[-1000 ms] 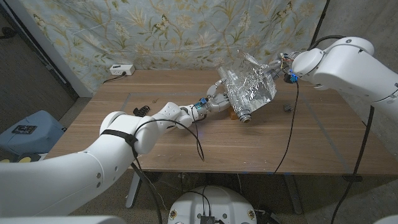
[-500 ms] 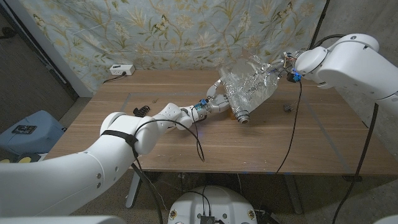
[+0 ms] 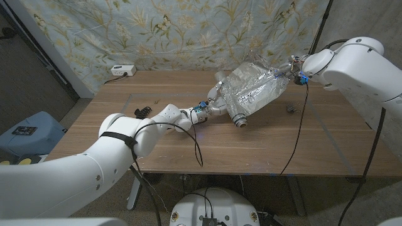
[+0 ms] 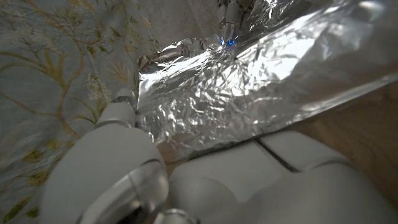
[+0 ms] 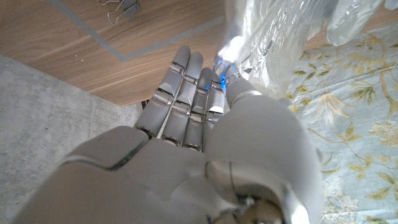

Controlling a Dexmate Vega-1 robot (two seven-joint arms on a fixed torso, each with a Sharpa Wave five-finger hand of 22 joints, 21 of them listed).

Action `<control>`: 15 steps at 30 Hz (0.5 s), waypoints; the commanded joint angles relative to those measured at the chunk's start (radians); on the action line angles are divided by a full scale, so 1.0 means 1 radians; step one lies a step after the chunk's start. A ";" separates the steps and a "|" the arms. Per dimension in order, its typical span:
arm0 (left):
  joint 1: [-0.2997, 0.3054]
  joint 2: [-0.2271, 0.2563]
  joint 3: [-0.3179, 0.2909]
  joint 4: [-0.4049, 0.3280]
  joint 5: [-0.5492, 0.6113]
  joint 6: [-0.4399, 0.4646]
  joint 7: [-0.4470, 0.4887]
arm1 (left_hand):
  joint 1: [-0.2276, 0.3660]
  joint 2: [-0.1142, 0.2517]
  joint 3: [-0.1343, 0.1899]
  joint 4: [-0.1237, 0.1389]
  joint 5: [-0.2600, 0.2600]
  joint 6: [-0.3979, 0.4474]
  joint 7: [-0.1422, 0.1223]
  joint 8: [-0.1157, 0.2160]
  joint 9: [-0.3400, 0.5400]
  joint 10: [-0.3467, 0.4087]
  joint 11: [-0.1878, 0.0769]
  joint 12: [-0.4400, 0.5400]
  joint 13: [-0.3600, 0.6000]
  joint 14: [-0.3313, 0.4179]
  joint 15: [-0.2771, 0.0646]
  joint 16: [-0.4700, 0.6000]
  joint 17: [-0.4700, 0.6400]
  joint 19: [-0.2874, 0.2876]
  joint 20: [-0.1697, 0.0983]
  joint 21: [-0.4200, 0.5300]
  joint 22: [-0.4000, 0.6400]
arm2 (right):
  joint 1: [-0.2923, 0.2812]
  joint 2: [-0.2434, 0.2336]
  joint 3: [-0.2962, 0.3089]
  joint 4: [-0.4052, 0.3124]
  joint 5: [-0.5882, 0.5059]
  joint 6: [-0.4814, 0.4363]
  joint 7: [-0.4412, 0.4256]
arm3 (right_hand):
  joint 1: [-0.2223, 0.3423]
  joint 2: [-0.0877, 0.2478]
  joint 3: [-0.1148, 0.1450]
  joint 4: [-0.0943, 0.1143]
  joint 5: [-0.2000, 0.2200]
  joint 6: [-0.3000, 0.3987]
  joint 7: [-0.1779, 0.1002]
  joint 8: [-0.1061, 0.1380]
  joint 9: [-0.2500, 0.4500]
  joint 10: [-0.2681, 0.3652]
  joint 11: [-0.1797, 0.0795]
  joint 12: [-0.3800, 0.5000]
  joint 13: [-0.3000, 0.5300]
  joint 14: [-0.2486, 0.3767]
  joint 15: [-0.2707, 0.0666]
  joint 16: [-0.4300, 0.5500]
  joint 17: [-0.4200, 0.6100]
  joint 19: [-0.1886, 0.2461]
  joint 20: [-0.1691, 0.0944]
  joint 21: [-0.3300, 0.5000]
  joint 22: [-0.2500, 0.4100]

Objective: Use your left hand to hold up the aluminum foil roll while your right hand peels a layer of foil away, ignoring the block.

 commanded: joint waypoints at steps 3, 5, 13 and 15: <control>-0.009 0.013 0.017 0.001 -0.002 0.020 0.002 | -0.001 0.019 0.001 0.006 -0.006 0.000 -0.009 0.010 0.001 -0.004 0.004 0.009 0.000 0.000 0.005 0.005 0.005 -0.004 0.009 -0.004 0.002 | -0.065 0.005 0.075 0.028 -0.006 -0.011 -0.004 | 0.011 0.001 0.009 -0.001 0.008 -0.001 0.006 0.003 0.003 -0.003 0.001 0.002 0.004 0.003 -0.003 -0.001 0.006 -0.005 -0.003 0.007 0.002; -0.009 0.013 0.018 0.001 -0.001 0.016 0.004 | 0.000 0.021 0.002 0.005 -0.007 0.002 -0.011 0.011 0.001 -0.002 0.001 0.011 0.000 0.003 0.004 0.007 0.005 -0.003 0.008 -0.004 0.002 | -0.062 -0.001 0.074 0.028 0.012 -0.011 -0.020 | 0.012 0.001 0.009 0.000 0.008 0.000 0.006 0.003 0.003 -0.004 0.005 0.001 0.003 0.002 -0.003 -0.001 0.007 -0.005 -0.003 0.008 0.002; -0.005 0.010 0.011 0.005 -0.004 0.025 0.010 | 0.002 0.033 0.003 0.008 -0.011 0.005 -0.006 0.013 0.001 0.002 0.005 0.015 0.000 0.005 0.006 0.010 0.006 0.001 0.008 -0.005 0.002 | -0.034 -0.032 0.061 0.034 0.094 -0.011 -0.088 | 0.013 0.002 0.010 0.000 0.009 -0.001 0.006 0.003 0.005 -0.003 0.004 0.001 0.004 0.001 -0.004 -0.004 0.008 -0.007 -0.003 0.010 0.002; -0.002 0.009 0.005 0.005 -0.010 0.030 0.008 | 0.002 0.036 0.004 0.008 -0.012 0.006 -0.008 0.014 0.001 0.002 0.005 0.016 0.000 0.006 0.004 0.011 0.006 0.002 0.008 -0.005 0.002 | -0.027 -0.039 0.058 0.038 0.114 -0.011 -0.102 | 0.014 0.002 0.011 0.000 0.009 -0.001 0.006 0.003 0.006 -0.004 0.005 0.001 0.005 0.001 -0.004 -0.004 0.008 -0.007 -0.003 0.010 0.002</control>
